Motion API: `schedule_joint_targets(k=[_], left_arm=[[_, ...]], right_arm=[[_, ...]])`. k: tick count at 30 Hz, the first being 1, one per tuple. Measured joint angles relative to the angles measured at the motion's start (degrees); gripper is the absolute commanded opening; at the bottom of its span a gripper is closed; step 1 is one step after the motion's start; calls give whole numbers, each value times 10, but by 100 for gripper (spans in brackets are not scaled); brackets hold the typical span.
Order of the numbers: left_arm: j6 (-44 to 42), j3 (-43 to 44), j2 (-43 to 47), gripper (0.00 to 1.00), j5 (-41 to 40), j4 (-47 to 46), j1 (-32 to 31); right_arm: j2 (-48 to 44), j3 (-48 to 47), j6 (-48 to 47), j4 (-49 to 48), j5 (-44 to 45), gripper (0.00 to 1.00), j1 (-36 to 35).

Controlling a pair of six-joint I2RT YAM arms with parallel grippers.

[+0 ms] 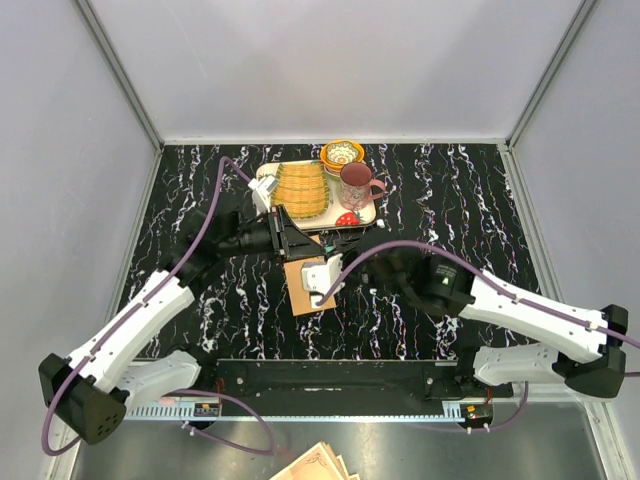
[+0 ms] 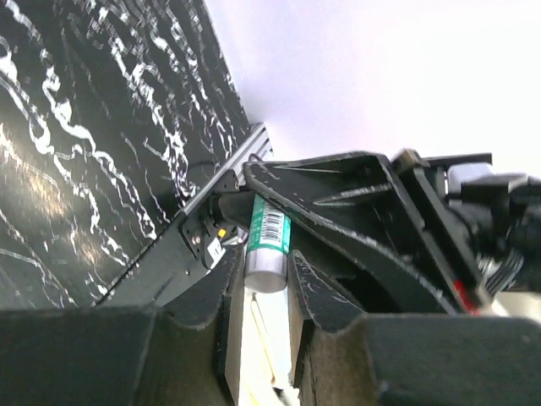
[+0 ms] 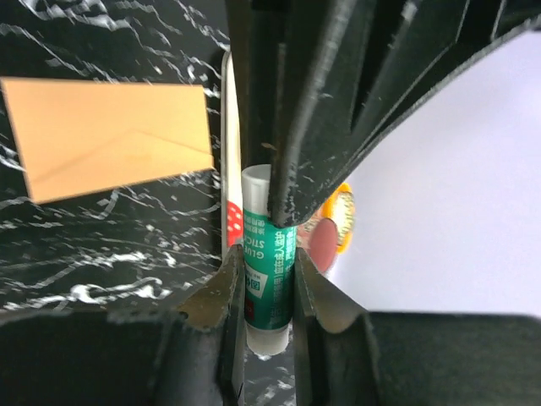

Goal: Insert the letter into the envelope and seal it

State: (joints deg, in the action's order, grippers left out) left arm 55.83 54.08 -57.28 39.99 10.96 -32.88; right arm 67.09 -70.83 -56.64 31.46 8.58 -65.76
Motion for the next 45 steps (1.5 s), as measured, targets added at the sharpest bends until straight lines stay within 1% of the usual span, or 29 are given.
schedule_joint_targets(k=[1,2,3,5,6,9,10,13,15,16,19,20,21,23,26,29,31,33,34,36,39,40,41,45], left_arm=[[17,0,-6,0,-2,14,2],[28,0,-11,2,-3,25,4],[42,0,-15,19,-5,34,5],[62,1,-21,41,-6,40,7],[68,2,-22,62,-7,40,9],[68,9,-24,77,-11,36,24],[65,9,-24,79,-7,32,39],[29,8,-21,81,16,3,89],[-31,6,-9,80,54,-20,133],[-79,8,-1,77,71,-15,148],[-270,37,20,75,123,71,157],[-365,51,27,74,143,120,157],[-438,60,34,74,157,156,156],[-611,74,55,74,182,244,156],[-836,74,110,70,213,341,156],[-1017,71,165,65,245,392,151],[-1097,71,184,61,256,408,136],[-1163,73,183,55,257,422,106],[-1193,76,176,55,253,428,83],[-1226,87,155,55,238,437,38],[-1262,120,123,53,202,445,-40],[-1270,129,116,49,191,446,-59],[-1279,139,106,48,179,447,-79],[-1298,164,86,48,148,450,-124]], right_arm=[[0,16,-23,-15,26,0,-11],[0,26,-38,-25,44,0,-18],[0,36,-54,-35,63,0,-26],[3,42,-73,-43,90,0,-35],[4,42,-76,-47,97,0,-37],[2,41,-79,-82,105,0,-48],[-2,40,-76,-90,98,0,-51],[-5,27,-34,-90,66,0,-55],[-5,12,15,-74,35,0,-50],[-5,4,42,-61,12,0,-40],[-5,-17,139,-14,-88,0,13],[-5,-23,172,1,-123,0,37],[-4,-29,200,17,-163,0,58],[1,-47,263,50,-255,0,97],[17,-66,337,82,-389,0,121],[36,-70,406,102,-513,0,125],[47,-69,444,111,-572,0,125],[56,-66,483,113,-623,0,126],[58,-63,498,112,-645,0,126],[60,-56,526,110,-683,0,127],[62,-48,553,108,-717,0,127],[62,-46,558,108,-724,0,127],[63,-44,564,108,-733,0,127],[70,-38,579,104,-757,0,128]])
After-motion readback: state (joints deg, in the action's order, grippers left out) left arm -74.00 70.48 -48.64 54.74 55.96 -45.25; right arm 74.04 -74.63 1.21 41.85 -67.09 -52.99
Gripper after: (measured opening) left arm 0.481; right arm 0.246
